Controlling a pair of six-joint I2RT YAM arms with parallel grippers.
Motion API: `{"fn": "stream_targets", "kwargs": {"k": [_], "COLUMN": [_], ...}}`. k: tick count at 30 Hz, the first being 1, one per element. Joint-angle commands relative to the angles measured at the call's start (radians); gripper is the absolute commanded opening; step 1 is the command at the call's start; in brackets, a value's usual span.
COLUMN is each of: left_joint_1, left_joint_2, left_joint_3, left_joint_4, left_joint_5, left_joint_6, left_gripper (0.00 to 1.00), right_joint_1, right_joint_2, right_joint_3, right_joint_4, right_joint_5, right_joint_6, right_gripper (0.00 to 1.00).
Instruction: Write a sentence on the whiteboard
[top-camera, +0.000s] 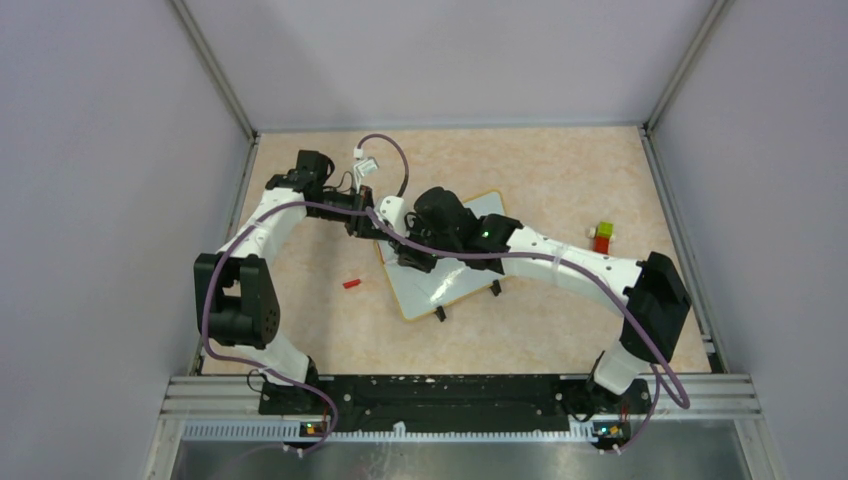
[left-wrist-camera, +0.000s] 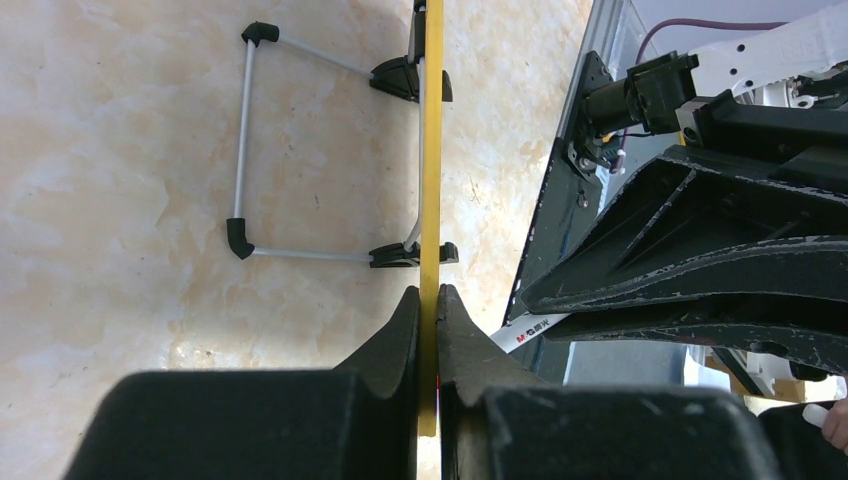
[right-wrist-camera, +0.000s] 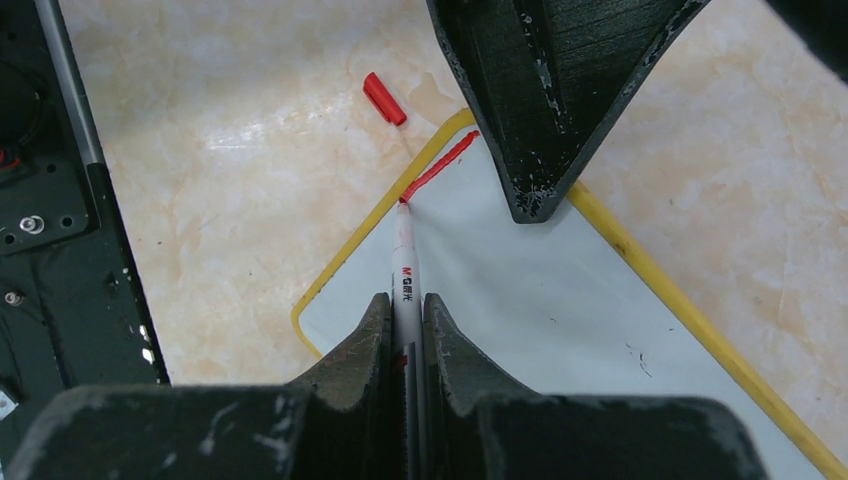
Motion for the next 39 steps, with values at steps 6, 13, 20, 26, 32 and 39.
{"fn": "stream_targets", "kwargs": {"k": [6, 13, 20, 26, 32, 39], "left_joint_1": [-0.008, -0.008, -0.008, -0.008, -0.008, -0.008], "left_joint_2": [-0.002, -0.002, -0.002, -0.003, -0.004, -0.007], "left_joint_3": [0.033, 0.033, 0.033, 0.031, 0.031, 0.03], "left_joint_4": [-0.009, -0.008, -0.007, -0.007, -0.006, -0.006], "left_joint_5": [0.002, 0.0, 0.004, 0.005, 0.005, 0.01], "left_joint_6": [-0.002, -0.002, -0.004, -0.002, -0.004, -0.004], "left_gripper": [0.0, 0.0, 0.0, 0.0, 0.0, 0.0], "right_joint_1": [-0.015, -0.021, -0.021, -0.04, -0.041, -0.041], "right_joint_2": [-0.058, -0.073, -0.097, -0.103, -0.076, -0.047], "right_joint_3": [-0.014, -0.02, 0.017, 0.042, 0.06, 0.07], "right_joint_4": [0.006, 0.001, -0.025, -0.038, -0.015, 0.006], "right_joint_5": [0.075, 0.08, 0.007, -0.001, 0.04, 0.069], "right_joint_6": [0.002, 0.001, -0.002, 0.003, 0.015, 0.03], "right_gripper": [0.0, 0.0, 0.0, 0.0, 0.0, 0.0]}}
